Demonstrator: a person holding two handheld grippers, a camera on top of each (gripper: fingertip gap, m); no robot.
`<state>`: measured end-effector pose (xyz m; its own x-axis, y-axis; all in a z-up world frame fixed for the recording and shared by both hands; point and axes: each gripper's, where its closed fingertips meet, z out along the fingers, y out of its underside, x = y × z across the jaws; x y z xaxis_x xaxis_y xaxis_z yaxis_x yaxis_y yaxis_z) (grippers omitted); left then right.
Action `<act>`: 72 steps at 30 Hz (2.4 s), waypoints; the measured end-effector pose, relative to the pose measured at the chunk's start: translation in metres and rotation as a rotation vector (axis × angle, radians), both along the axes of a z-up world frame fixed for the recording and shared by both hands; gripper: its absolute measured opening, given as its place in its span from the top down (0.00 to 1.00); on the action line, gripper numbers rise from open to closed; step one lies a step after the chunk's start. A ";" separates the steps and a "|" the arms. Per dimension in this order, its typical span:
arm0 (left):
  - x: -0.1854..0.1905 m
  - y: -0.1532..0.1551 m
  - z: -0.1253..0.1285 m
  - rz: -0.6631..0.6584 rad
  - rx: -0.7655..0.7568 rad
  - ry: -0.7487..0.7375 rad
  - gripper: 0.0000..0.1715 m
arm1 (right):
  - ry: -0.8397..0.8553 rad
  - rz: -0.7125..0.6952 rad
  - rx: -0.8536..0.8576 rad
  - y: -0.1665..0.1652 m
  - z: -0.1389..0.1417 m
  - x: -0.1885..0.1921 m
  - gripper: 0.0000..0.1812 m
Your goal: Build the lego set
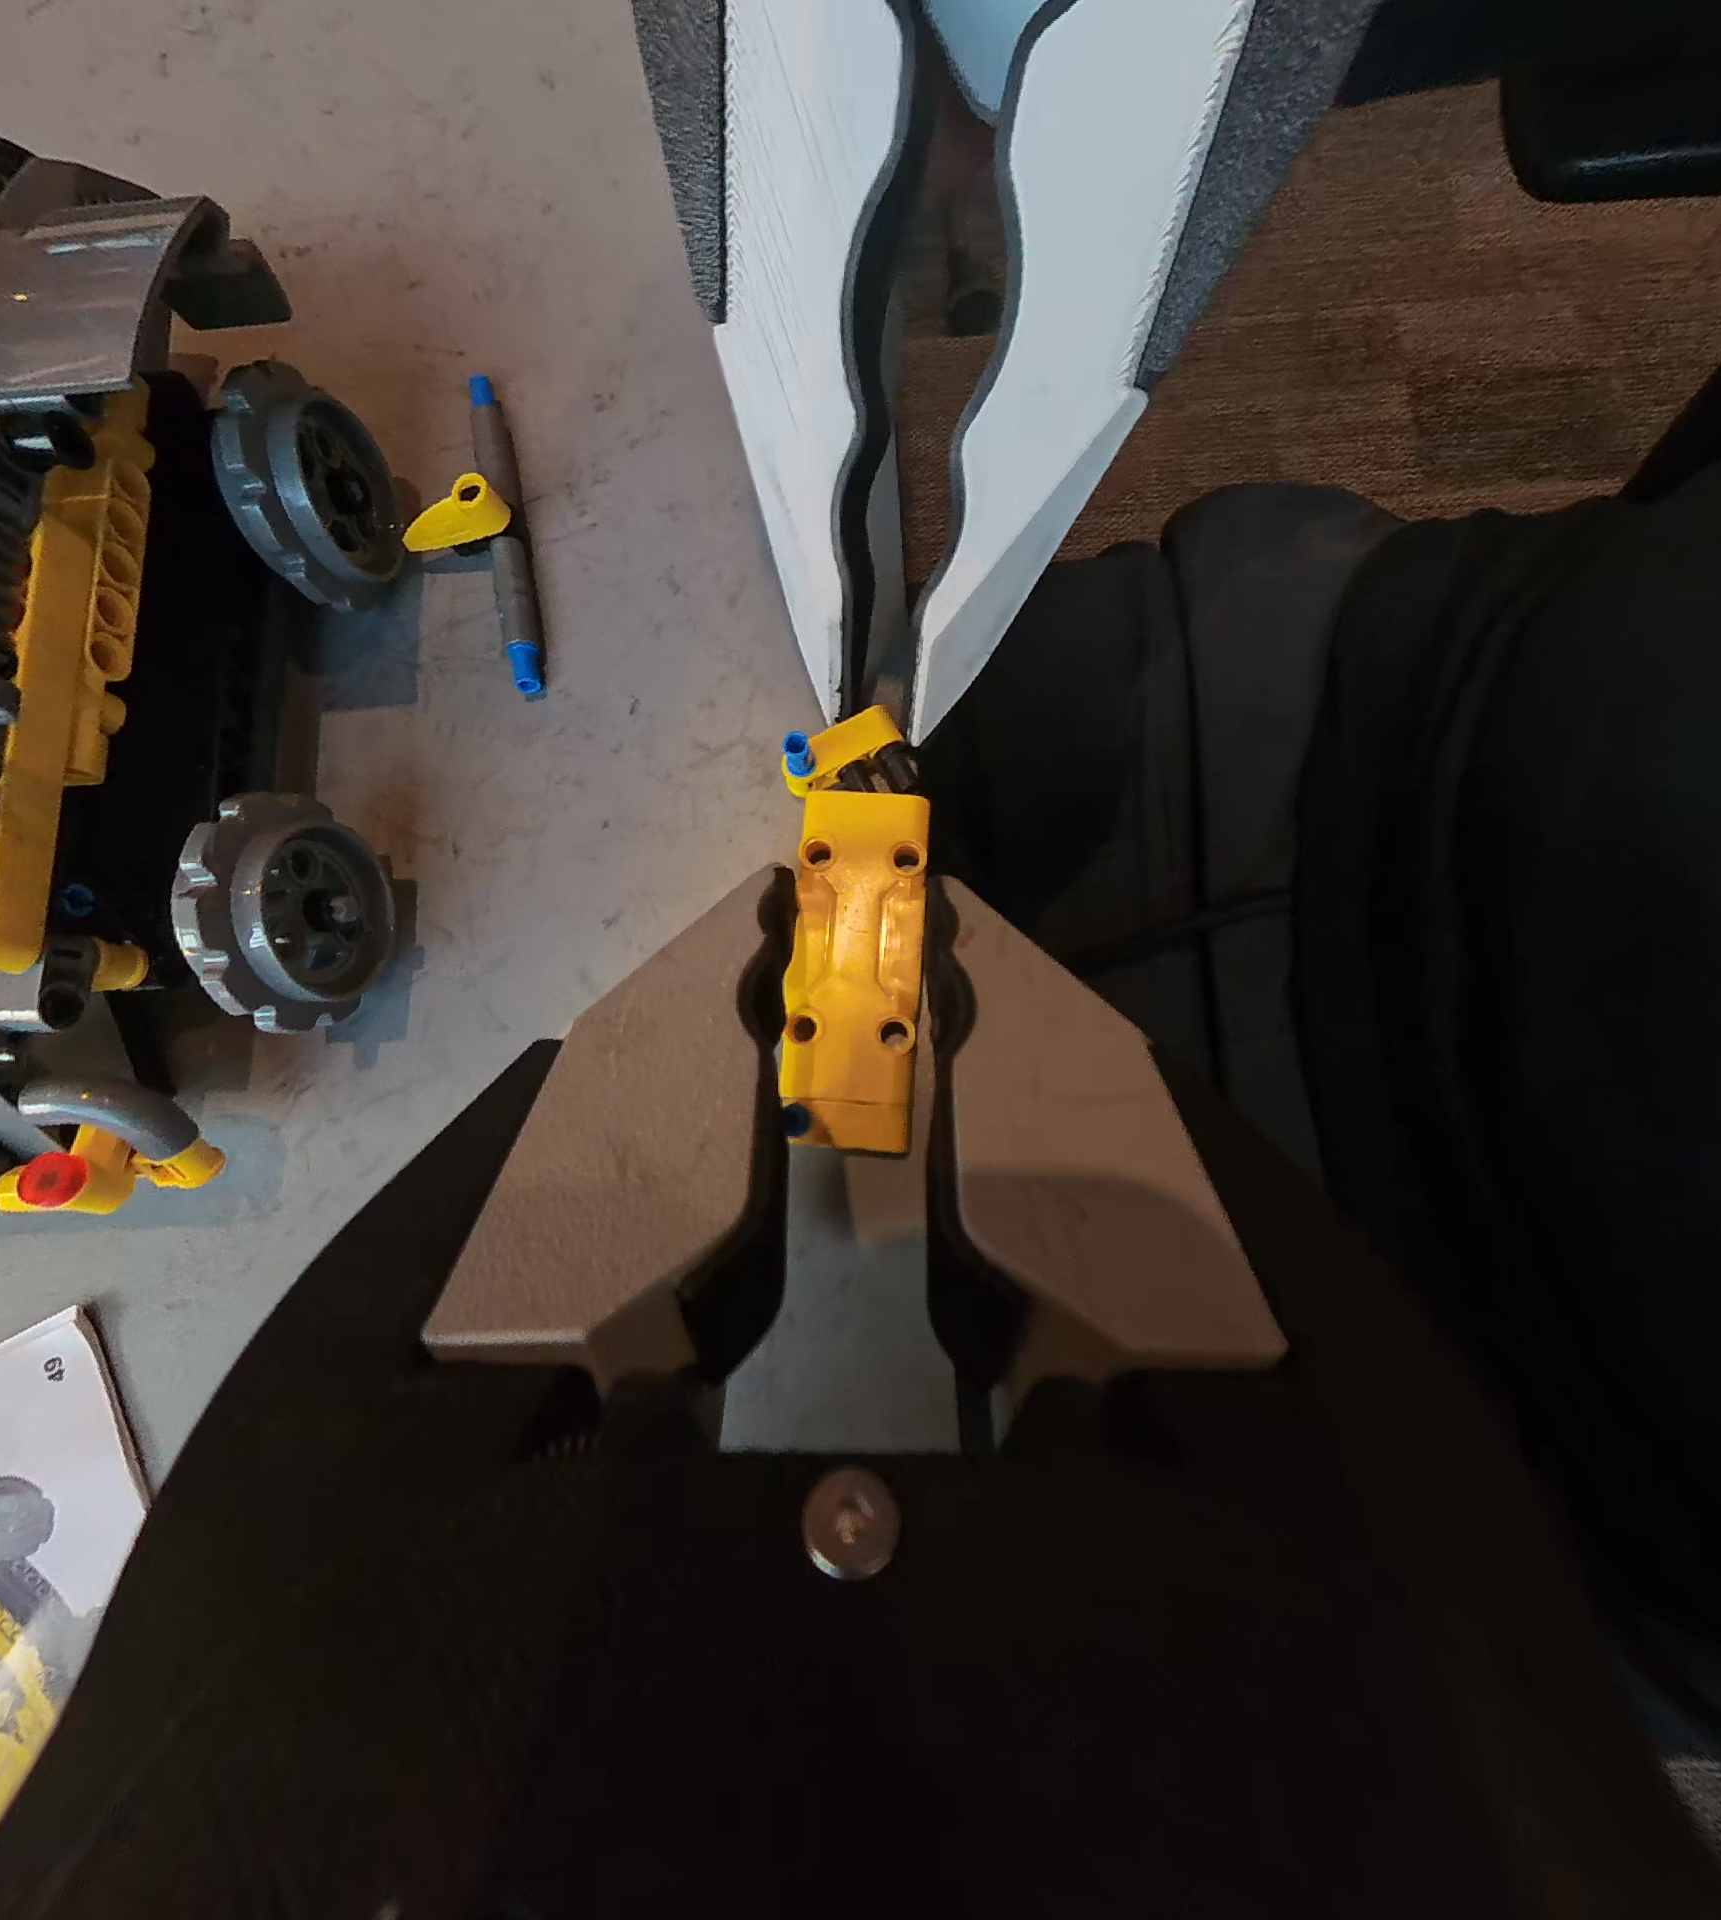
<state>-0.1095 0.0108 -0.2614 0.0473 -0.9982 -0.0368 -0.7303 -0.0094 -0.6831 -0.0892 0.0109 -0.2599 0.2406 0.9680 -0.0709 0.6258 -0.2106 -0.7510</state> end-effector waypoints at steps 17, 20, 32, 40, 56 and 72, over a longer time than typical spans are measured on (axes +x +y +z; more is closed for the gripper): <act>-0.002 0.005 0.001 0.195 -0.067 0.017 0.87 | 0.006 -0.258 0.141 0.007 0.001 -0.004 0.96; -0.002 0.007 0.001 0.211 -0.077 -0.023 0.88 | 0.046 -0.281 0.089 0.008 0.001 -0.005 0.96; -0.005 0.013 0.003 0.387 -0.001 -0.138 0.88 | 0.191 -0.391 -0.086 0.014 0.001 -0.008 0.97; -0.005 0.013 0.003 0.375 0.007 -0.138 0.87 | 0.137 -0.351 -0.007 0.014 0.001 -0.008 0.97; -0.006 0.019 0.005 0.439 0.128 -0.161 0.88 | 0.143 -0.380 -0.024 0.017 0.001 -0.007 0.99; -0.009 0.016 0.003 0.353 -0.013 -0.139 0.87 | 0.067 -0.248 0.044 0.013 0.001 -0.011 1.00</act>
<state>-0.1183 0.0265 -0.2584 0.3918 -0.9200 0.0069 -0.5812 -0.2533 -0.7734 -0.0999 0.0241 -0.2593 0.4670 0.8826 -0.0537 0.5076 -0.3174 -0.8010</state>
